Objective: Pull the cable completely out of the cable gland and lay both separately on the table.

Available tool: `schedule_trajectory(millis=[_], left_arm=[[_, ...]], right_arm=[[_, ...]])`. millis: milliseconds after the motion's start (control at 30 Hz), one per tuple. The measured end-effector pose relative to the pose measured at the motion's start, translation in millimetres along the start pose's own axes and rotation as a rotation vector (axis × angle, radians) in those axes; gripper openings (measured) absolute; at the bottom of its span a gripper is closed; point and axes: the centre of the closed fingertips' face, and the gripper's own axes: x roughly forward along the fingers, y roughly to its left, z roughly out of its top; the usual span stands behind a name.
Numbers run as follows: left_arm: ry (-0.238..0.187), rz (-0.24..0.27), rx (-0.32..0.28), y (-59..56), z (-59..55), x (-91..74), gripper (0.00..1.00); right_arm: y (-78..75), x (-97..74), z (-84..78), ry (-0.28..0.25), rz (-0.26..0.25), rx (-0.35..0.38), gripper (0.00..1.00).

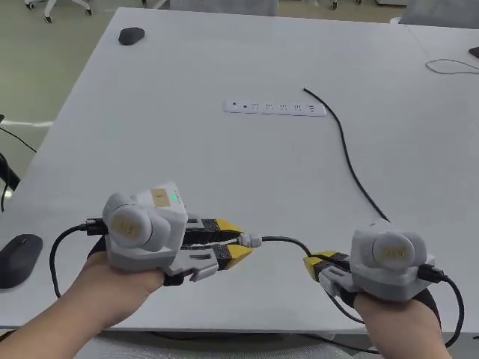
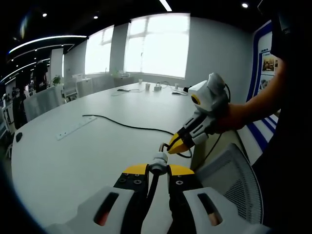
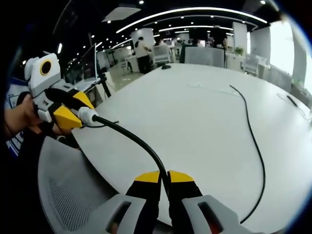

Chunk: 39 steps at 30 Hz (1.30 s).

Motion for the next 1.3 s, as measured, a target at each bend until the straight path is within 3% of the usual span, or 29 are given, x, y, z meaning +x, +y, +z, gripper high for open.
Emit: schedule_trajectory(millis=[133,267,467,600,767,900,1000,1200,1300], left_arm=[[0.001,0.002,-0.002,1.5,-0.4,-1.0,0.15],[0.000,0.010,-0.007,5.5,-0.5,-3.6,0.15],[0.005,0.017,-0.020,13.1,-2.6,-10.2,0.15],[0.013,0.015,-0.017,13.4,-3.5,-12.0,0.15],[0.014,0.009,-0.022,10.6,-4.7,-12.4,0.15],[0.021,0.002,-0.018,9.5,-6.6,-12.2,0.15],[0.026,-0.003,-0.015,8.4,-7.2,-11.9,0.15],[0.028,-0.012,-0.010,6.9,-5.1,-10.8,0.15],[0.030,-0.017,-0.001,4.9,-4.4,-10.1,0.15]], right_arm=[[1.9,0.0,0.1,-0.002,0.008,-0.018,0.00],[4.9,-1.9,5.2,-0.030,0.010,-0.102,0.00],[12.7,-6.8,8.5,-0.041,0.027,-0.162,0.01],[26.1,-14.4,23.8,-0.083,0.081,-0.150,0.13],[54.0,-22.3,47.9,-0.080,0.133,-0.335,0.27],[72.2,-20.6,64.4,-0.084,0.126,-0.548,0.26],[81.0,-16.1,69.2,-0.076,0.127,-0.649,0.25],[91.7,-5.3,65.6,-0.052,0.153,-0.711,0.21],[92.1,-2.2,62.9,-0.035,0.140,-0.786,0.17]])
